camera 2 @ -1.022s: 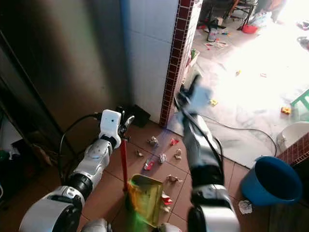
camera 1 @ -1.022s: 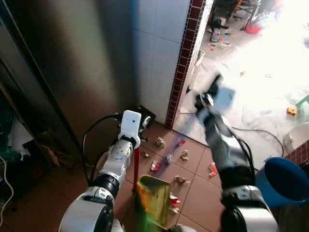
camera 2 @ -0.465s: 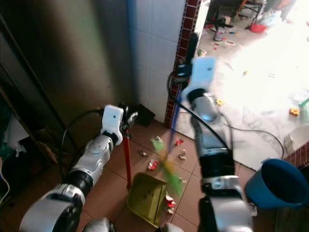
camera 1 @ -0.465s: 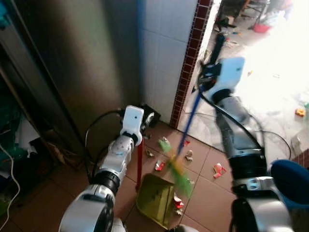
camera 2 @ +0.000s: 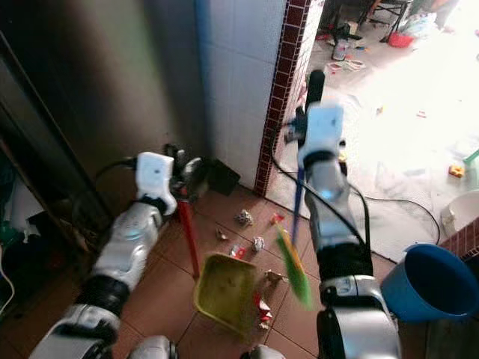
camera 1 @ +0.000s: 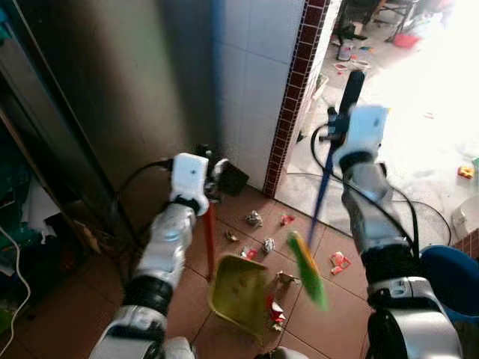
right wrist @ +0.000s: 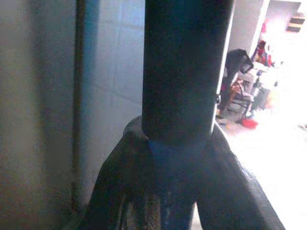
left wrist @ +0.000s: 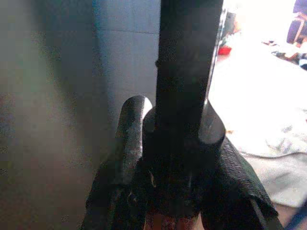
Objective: Sweep floor
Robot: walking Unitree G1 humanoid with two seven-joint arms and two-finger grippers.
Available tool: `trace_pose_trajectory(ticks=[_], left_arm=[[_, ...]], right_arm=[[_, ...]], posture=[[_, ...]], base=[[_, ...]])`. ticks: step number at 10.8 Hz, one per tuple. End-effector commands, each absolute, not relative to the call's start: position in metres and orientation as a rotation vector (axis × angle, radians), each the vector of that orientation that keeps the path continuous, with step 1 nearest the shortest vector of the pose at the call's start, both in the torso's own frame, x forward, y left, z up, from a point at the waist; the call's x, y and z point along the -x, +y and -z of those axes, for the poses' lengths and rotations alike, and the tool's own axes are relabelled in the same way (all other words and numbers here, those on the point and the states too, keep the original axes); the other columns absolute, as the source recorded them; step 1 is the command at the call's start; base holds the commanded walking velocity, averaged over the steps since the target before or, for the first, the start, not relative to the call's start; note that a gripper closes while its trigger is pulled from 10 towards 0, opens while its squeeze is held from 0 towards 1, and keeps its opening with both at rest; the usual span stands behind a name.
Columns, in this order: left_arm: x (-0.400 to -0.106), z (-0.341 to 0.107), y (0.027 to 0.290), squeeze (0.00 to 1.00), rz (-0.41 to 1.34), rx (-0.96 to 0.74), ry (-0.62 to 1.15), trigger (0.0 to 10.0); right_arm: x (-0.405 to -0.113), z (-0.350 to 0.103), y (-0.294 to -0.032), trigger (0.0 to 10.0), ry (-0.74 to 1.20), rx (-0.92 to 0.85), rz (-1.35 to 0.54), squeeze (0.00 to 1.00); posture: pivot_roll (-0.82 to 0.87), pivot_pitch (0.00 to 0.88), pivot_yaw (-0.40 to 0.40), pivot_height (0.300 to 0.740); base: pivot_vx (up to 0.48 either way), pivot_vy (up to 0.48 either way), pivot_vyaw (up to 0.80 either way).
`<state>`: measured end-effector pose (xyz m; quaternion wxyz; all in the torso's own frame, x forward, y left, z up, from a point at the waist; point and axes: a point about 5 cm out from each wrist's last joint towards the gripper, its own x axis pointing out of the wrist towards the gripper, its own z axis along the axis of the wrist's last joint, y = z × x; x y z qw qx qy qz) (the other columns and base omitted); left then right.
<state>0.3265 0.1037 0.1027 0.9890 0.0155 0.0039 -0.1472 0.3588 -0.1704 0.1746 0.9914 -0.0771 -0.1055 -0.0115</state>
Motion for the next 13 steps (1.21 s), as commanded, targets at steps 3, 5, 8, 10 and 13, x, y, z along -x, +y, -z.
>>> trace_pose_trajectory(ticks=[3, 5, 8, 10, 13], left_arm=[[-0.319, -0.083, 0.118, 0.0, 0.258, -0.053, 0.101, 10.0], [-0.323, -0.068, 0.111, 0.0, 0.263, -0.045, 0.179, 10.0], [-0.325, -0.054, 0.097, 0.0, 0.263, -0.045, 0.236, 10.0], [-0.327, -0.053, 0.096, 0.0, 0.239, -0.032, 0.234, 10.0], [-0.331, -0.053, 0.095, 0.0, 0.233, -0.029, 0.231, 10.0]], right_arm=[[-0.353, -0.165, -0.182, 10.0, -0.209, 0.238, 0.125, 0.0], [-0.351, -0.147, -0.183, 10.0, -0.116, 0.166, 0.161, 0.0], [-0.35, -0.132, -0.175, 10.0, -0.011, 0.053, 0.167, 0.0], [-0.351, -0.125, -0.17, 10.0, 0.06, -0.084, 0.151, 0.0], [-0.362, -0.152, -0.147, 10.0, 0.072, -0.381, -0.01, 0.0]], posture=[[0.02, 0.0, -0.035, 0.74], [0.01, 0.0, -0.037, 0.74], [-0.01, 0.0, -0.035, 0.74], [-0.02, 0.001, -0.033, 0.74], [-0.03, 0.0, -0.025, 0.74]], base=[[0.0, 0.0, 0.0], [0.0, 0.0, 0.0], [0.0, 0.0, 0.0], [0.0, 0.0, 0.0], [0.0, 0.0, 0.0]])
